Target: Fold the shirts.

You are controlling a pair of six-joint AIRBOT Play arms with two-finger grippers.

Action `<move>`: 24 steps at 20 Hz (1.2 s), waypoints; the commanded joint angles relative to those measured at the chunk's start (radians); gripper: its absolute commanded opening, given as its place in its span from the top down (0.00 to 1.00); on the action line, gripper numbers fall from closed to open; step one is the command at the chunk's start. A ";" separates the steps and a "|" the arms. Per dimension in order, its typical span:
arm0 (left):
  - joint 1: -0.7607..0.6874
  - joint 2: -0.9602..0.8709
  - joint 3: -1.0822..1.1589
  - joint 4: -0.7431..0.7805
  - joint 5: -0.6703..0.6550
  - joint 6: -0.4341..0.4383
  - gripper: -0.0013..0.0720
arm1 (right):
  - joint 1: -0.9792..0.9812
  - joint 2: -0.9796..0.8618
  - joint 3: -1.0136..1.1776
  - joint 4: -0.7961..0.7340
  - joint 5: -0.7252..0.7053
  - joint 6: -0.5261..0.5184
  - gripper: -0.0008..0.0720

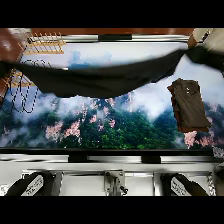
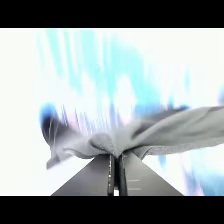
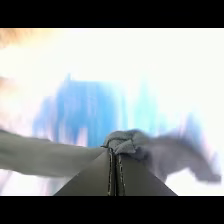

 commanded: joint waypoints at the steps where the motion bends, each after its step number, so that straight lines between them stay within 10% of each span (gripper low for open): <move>1: 0.001 0.132 0.394 0.003 0.158 -0.012 0.93 | 0.000 0.306 0.186 -0.060 -0.186 -0.013 0.90; 9: 0.001 0.316 0.452 0.352 -0.163 -0.238 0.93 | 0.000 0.608 0.194 -0.587 -0.053 0.321 0.90; 17: 0.000 0.267 -0.049 0.379 -0.323 -0.234 0.93 | 0.001 0.208 0.133 -0.649 0.431 0.356 0.90; 24: -0.052 -0.169 -0.362 0.266 0.090 -0.208 0.93 | 0.038 -0.315 -0.022 -0.360 -0.028 0.344 0.90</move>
